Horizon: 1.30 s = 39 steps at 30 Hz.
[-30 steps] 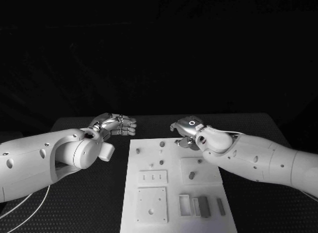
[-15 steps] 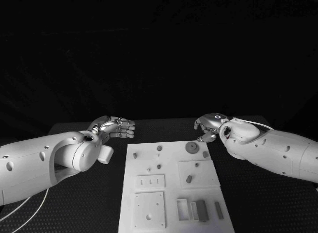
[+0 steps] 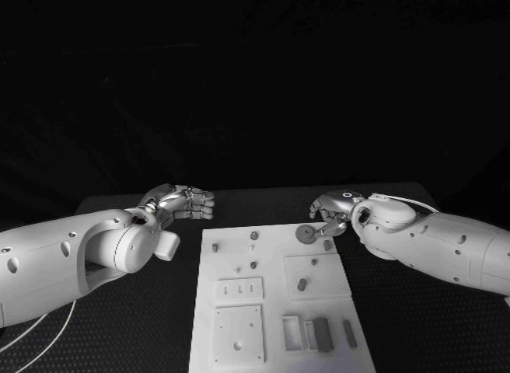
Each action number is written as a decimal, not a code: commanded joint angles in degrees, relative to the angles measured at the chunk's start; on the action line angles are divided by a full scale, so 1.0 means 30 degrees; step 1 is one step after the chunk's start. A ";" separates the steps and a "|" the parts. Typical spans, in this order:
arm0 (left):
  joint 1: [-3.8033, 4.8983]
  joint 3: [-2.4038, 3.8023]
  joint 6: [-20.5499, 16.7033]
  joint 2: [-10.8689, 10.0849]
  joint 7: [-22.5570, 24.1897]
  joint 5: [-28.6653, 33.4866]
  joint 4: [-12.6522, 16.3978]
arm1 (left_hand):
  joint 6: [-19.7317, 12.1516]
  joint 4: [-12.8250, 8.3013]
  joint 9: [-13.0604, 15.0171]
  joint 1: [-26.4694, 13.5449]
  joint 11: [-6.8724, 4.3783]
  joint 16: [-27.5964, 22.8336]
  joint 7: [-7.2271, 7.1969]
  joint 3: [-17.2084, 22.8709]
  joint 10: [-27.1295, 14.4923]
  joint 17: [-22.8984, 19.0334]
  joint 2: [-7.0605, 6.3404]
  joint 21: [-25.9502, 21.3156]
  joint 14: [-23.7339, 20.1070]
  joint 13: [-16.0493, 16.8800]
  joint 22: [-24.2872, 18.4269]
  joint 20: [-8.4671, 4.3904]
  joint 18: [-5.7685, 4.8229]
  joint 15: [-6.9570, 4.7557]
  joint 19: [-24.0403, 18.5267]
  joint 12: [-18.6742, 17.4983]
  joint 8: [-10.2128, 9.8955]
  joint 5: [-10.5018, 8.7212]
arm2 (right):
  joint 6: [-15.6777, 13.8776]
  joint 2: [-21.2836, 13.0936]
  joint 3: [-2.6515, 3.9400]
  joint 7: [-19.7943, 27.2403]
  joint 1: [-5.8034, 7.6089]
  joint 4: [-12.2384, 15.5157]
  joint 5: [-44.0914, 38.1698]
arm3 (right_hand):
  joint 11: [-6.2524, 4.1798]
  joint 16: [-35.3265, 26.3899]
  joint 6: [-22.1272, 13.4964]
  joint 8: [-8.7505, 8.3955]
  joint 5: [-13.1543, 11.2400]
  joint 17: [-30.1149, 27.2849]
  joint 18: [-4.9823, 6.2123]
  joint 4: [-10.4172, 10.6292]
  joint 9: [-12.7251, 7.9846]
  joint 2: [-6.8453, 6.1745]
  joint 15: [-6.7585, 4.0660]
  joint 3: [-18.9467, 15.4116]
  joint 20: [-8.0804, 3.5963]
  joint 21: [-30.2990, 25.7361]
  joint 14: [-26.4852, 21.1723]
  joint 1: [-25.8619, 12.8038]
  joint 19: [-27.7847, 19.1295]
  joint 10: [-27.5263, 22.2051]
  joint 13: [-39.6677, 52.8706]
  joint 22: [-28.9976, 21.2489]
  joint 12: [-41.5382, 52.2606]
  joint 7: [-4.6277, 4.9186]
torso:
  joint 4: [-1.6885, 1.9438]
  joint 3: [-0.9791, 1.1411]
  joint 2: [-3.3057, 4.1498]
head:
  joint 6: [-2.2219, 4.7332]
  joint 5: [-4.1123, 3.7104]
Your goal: Assemble the parts on the task board
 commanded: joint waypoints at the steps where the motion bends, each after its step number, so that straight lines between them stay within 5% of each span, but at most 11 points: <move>1: 0.0030 0.0016 0.0114 0.0052 0.0140 -0.0120 0.0036 | -0.0127 0.0082 -0.0027 -0.0084 0.0094 -0.0034 -0.0017 -0.0063 0.0008 0.0026 -0.0119 -0.0126 -0.0135 -0.0018 0.0025 0.0064 0.0260 -0.0004 -0.0096 -0.0076 -0.0108 -0.0041 | 0.0648 0.0200 -0.0022 0.0682 -0.0134 -0.0110 0.0597 | 0.0265 0.0139 0.0186 0.0146 0.0075 -0.0001 0.0598 0.0061 0.0041 0.0067 -0.0015 0.0048 -0.0039 -0.0043 -0.0129 -0.0144 -0.0144 -0.0392 0.0036 0.0372 0.0122 0.0010 | 0.0032 -0.0014 0.0018 | 0.0001 0.0034; 16: 0.0027 0.0007 0.0149 0.0036 0.0140 -0.0123 -0.0028 | -0.0137 0.0099 -0.0026 -0.0088 0.0099 -0.0053 -0.0011 -0.0067 0.0007 0.0043 -0.0114 -0.0133 -0.0140 -0.0017 0.0034 0.0077 0.0265 0.0003 -0.0101 -0.0093 -0.0108 -0.0042 | 0.0241 0.0794 -0.0038 0.0912 -0.0425 -0.0868 0.0573 | 0.0004 0.0352 0.0264 0.0373 0.0076 -0.0061 0.0598 -0.0589 0.0120 0.1165 -0.0261 -0.0079 -0.0075 0.0129 -0.0188 0.0148 -0.0189 -0.0345 0.0067 0.0388 0.0347 -0.0261 | 0.0191 -0.0063 0.0009 | -0.0209 0.0056; 39: 0.0027 0.0005 0.0237 0.0003 0.0098 -0.0151 0.0020 | -0.0151 0.0107 -0.0023 -0.0067 0.0103 -0.0088 -0.0008 -0.0067 0.0009 0.0078 -0.0128 -0.0148 -0.0147 -0.0012 0.0051 0.0087 0.0280 0.0008 -0.0115 -0.0123 -0.0106 -0.0041 | 0.1305 0.1127 -0.0080 0.0956 -0.0723 -0.1359 0.0529 | -0.0037 0.0520 0.1030 0.0848 0.0073 -0.0051 0.0598 -0.1731 0.0272 0.2368 -0.0286 -0.0222 -0.0036 0.0260 -0.0113 0.0187 -0.0251 -0.0272 0.0009 0.0370 0.0473 -0.0312 | 0.0118 -0.0036 0.0012 | -0.0415 0.0067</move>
